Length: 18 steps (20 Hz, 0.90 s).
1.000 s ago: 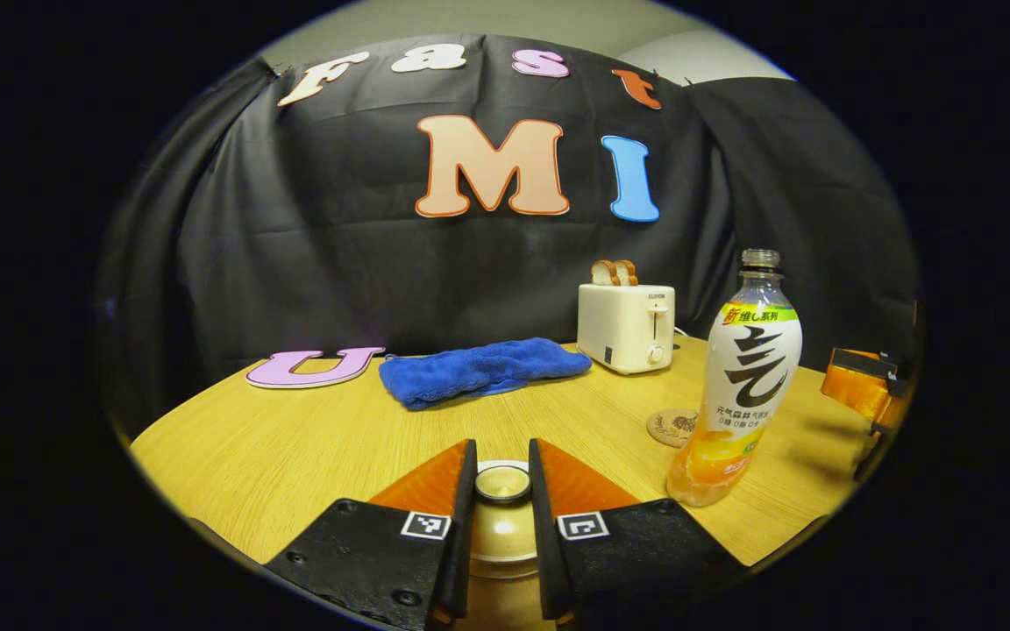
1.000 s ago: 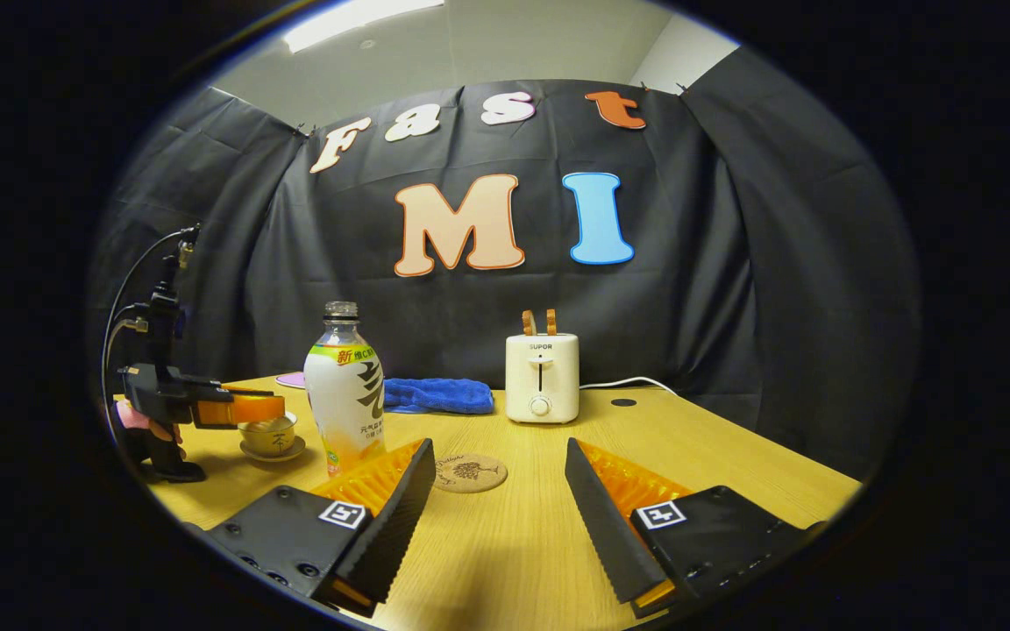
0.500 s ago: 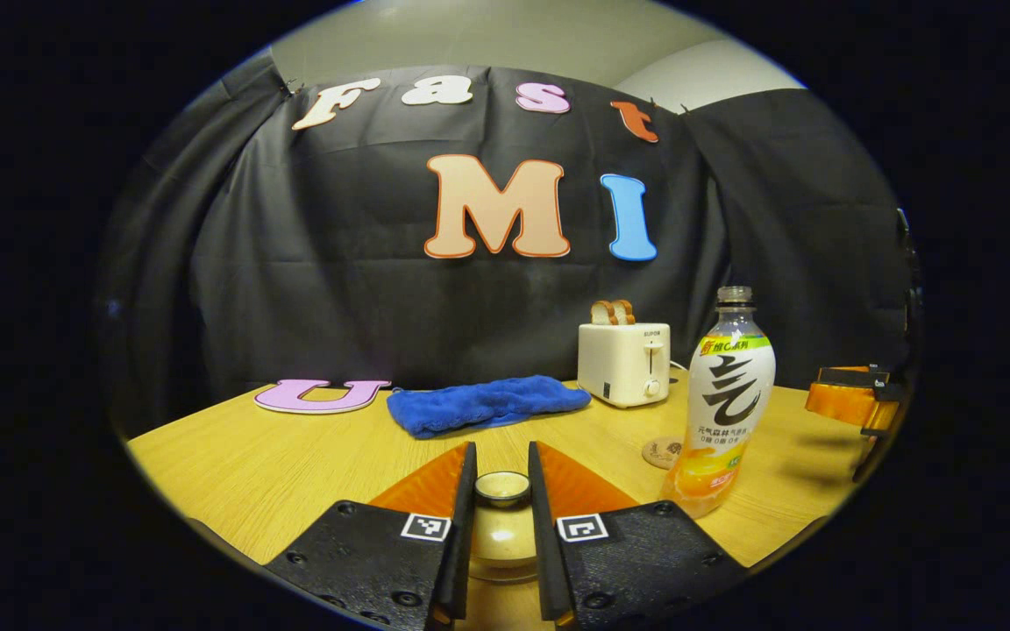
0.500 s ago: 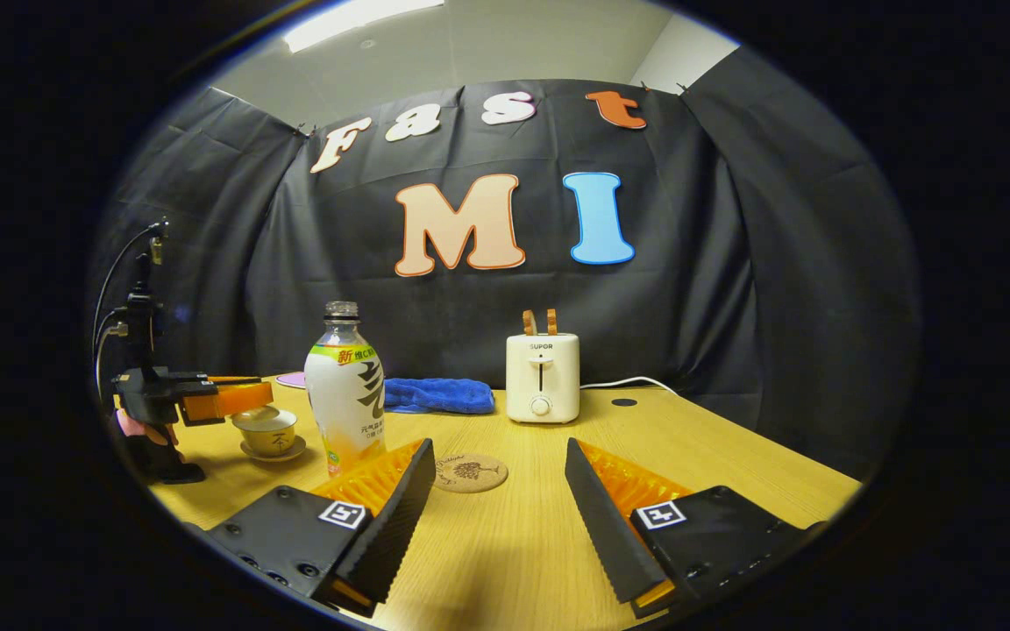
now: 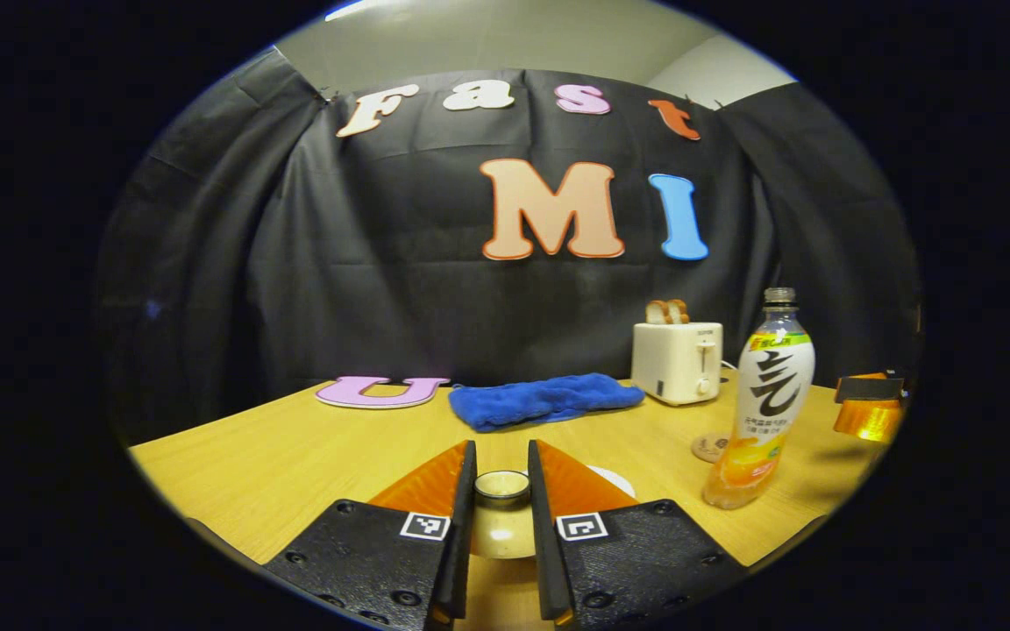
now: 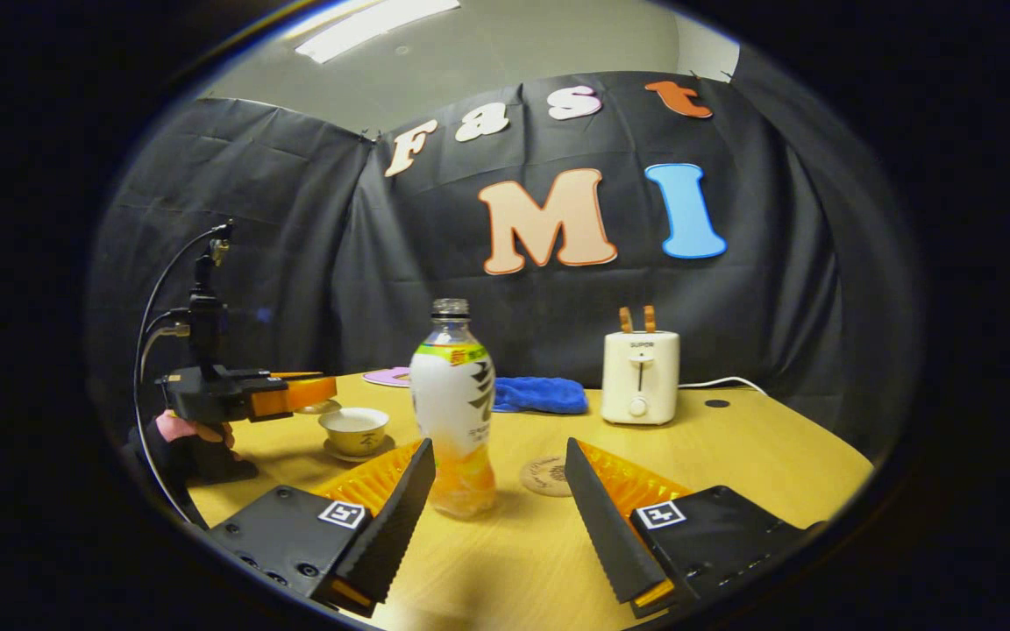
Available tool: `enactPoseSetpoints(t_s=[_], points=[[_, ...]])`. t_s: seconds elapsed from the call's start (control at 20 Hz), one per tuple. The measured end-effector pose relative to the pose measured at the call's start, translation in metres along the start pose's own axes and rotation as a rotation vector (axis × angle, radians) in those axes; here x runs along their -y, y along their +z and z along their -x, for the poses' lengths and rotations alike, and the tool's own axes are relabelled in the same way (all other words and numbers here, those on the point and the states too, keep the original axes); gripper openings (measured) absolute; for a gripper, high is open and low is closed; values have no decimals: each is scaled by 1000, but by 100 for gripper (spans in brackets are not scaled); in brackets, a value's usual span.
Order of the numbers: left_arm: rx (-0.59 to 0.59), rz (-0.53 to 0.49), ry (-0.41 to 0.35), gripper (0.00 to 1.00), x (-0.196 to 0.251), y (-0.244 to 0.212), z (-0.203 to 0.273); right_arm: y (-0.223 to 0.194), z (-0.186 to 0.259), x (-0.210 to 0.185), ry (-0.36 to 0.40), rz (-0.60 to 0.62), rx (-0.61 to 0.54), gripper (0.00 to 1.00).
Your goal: Open the teacup lid with one hand, grasp the water bottle and pour water into the teacup with the other hand; after pouring, place the water bottle on the coaster and then close the teacup lid.
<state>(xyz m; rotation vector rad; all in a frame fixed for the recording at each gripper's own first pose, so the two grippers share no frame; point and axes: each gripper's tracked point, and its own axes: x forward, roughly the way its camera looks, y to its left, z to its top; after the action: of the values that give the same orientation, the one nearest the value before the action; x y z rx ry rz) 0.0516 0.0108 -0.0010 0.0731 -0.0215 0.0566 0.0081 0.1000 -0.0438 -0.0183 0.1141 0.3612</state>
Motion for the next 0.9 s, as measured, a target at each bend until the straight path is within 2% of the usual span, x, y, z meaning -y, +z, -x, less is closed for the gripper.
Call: enactPoseSetpoints(t_s=[0.05, 0.1, 0.15, 0.6, 0.9], points=[[0, 0, 32, 30, -6, -1, 2, -1, -4, -4, 6, -1, -1, 92], [1, -2, 52, 29, -10, 1, 3, 0, -8, -7, 8, -1, -1, 98], [1, -2, 63, 30, -11, 1, 5, -1, -12, -11, 10, -2, -3, 93], [2, -2, 82, 29, -26, 0, 11, -13, -50, -24, 13, 2, -76, 95], [2, -3, 98, 29, -38, 0, 14, -23, -73, -27, -24, 10, -136, 95]])
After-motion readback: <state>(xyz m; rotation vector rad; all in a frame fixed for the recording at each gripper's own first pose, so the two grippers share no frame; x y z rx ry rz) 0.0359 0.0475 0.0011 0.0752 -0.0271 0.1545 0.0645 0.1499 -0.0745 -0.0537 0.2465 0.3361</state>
